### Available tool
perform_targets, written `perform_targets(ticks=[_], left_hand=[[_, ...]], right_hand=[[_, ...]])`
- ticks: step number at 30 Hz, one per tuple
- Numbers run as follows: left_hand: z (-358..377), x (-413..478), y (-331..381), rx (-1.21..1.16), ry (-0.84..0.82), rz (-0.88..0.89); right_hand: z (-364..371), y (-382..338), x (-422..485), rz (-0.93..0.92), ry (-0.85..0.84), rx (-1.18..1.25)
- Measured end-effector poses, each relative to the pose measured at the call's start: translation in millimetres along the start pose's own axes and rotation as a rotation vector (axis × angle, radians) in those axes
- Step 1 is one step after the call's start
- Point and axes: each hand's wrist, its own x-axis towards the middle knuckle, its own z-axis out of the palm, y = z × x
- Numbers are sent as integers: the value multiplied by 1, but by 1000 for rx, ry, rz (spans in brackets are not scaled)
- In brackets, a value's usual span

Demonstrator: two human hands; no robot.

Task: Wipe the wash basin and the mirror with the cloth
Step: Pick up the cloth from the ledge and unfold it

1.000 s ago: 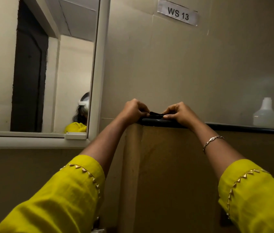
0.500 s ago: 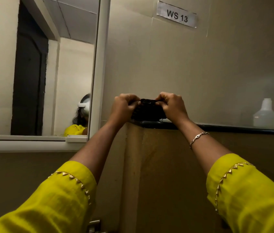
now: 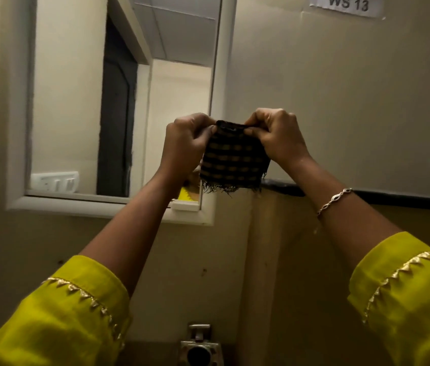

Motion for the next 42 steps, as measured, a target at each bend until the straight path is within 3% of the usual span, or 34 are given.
perform_targets(ticks=[10,18,26,34,38,42], left_hand=[[-75,-51,-13,-24,-114,-227],[-134,-120,-20,6,-216,-483],[-179,-189,-38,140,-308,-678],[-207,-276,-63,176,-311,-839],[-221,-330,-81,279,-263,-832],[-232,-387,-95,381,-191,-947]], right_hand=[[52,-41,-32,18,-263,256],[100,-72,-88,150,-663,581],[162,-106,-157,346,-1180,789],[224,-141,-243,629,-1314,891],[249,-153,-283,719,-1371,929],[274,-162,-319,829,-1425,866]])
